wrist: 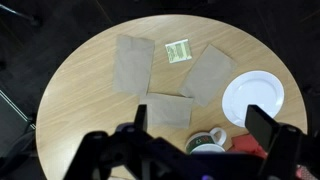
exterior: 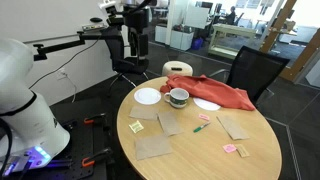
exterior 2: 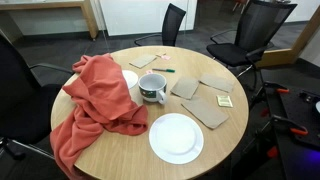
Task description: Move the mug to the right
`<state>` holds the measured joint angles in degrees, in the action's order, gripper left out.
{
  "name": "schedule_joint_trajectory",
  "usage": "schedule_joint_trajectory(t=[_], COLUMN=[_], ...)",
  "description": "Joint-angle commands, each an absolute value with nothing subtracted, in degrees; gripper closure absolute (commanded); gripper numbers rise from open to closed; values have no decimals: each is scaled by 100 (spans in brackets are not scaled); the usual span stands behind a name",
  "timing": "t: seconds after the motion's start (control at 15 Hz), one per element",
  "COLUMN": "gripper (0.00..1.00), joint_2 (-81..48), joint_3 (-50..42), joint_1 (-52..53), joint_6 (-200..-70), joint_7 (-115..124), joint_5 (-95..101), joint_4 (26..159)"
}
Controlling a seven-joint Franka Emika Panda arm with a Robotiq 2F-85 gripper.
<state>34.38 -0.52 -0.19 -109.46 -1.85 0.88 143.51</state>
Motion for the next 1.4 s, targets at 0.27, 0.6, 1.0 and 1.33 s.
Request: schedule_joint_trajectory(t=[0.27, 0.6, 1.0, 1.33], gripper=[0, 0, 0, 0], joint_2=[3436, 3436, 3436, 3225], joint_3=[-56, -56, -56, -19], joint_1=[-13, -13, -13, -14], joint_6=[-10932, -10932, -10932, -11278], joint_7=[-181, -181, -181, -22], joint_5=[89, 89, 89, 12], joint_4=[14340, 14340, 14340, 14311])
